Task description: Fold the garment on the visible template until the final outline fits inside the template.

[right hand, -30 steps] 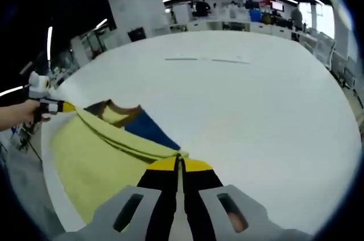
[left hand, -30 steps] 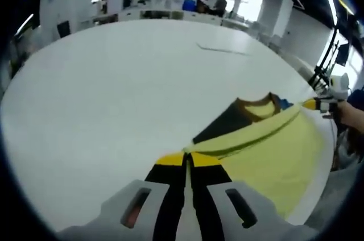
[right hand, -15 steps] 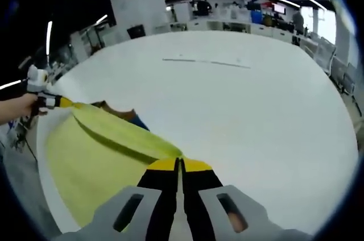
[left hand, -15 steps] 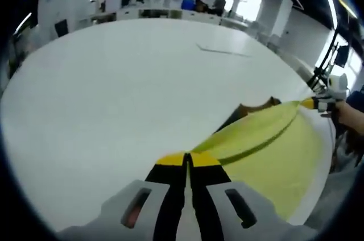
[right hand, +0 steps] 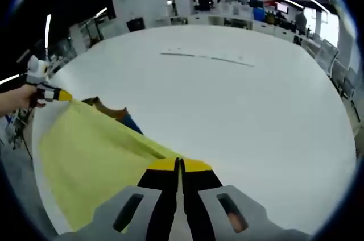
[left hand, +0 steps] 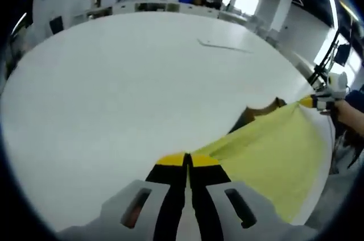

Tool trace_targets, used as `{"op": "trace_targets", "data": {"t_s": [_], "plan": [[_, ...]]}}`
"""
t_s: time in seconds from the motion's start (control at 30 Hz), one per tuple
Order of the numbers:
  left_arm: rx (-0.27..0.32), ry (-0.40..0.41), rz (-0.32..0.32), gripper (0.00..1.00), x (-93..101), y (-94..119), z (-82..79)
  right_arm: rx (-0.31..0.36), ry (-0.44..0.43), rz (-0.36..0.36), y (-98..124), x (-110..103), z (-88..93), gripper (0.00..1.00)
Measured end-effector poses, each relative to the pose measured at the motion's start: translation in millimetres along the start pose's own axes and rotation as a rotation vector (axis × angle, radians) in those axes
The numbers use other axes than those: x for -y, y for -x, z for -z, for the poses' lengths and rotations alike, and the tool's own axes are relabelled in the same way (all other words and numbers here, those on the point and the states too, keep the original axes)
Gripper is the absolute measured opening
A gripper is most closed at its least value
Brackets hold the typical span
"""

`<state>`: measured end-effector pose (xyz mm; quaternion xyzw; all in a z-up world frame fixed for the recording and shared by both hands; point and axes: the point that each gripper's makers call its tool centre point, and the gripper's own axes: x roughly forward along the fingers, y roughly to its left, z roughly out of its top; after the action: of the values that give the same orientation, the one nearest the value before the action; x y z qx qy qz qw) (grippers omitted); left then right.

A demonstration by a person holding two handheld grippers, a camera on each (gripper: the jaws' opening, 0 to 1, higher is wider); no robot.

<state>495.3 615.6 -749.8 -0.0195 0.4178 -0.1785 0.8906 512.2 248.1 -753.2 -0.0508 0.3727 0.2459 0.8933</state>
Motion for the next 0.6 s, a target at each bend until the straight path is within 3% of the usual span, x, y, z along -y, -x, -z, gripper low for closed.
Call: {"op": "trace_targets", "data": {"t_s": [0.6], "plan": [[-0.017, 0.0, 0.0, 0.0, -5.6, -6.3, 1.8, -0.009, 0.037, 0.006, -9.3, 1.5, 1.6, 0.02]]}}
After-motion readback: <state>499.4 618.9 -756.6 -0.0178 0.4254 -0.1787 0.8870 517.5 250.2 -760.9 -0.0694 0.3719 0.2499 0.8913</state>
